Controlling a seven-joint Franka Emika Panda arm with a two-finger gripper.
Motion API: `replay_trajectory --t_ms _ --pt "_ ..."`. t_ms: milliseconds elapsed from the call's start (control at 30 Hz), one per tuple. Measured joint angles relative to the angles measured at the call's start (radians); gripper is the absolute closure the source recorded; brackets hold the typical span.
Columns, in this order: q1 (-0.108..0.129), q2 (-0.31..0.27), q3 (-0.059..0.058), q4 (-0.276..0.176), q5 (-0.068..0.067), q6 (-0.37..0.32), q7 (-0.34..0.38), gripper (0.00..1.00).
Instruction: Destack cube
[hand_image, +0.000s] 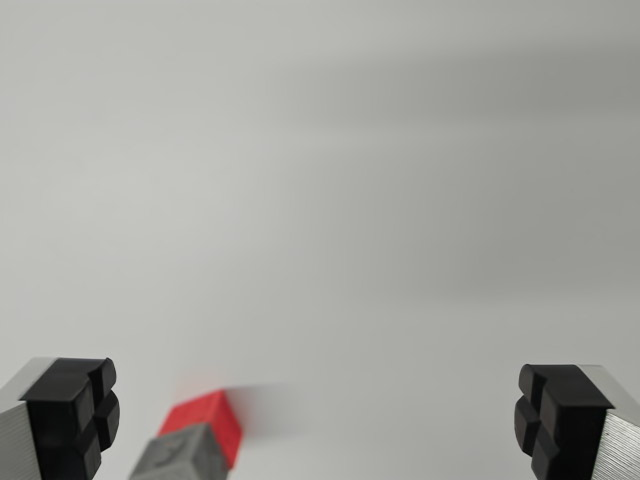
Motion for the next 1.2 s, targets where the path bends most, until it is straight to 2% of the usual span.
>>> replay_trajectory --t_ms 700,1200 --pt "0.001 -0.003 0.000 -0.009 0.000 0.001 -0.001 0.00" --pt "0.007 -0.035 0.006 -0.068 0.000 0.025 -0.009 0.00"
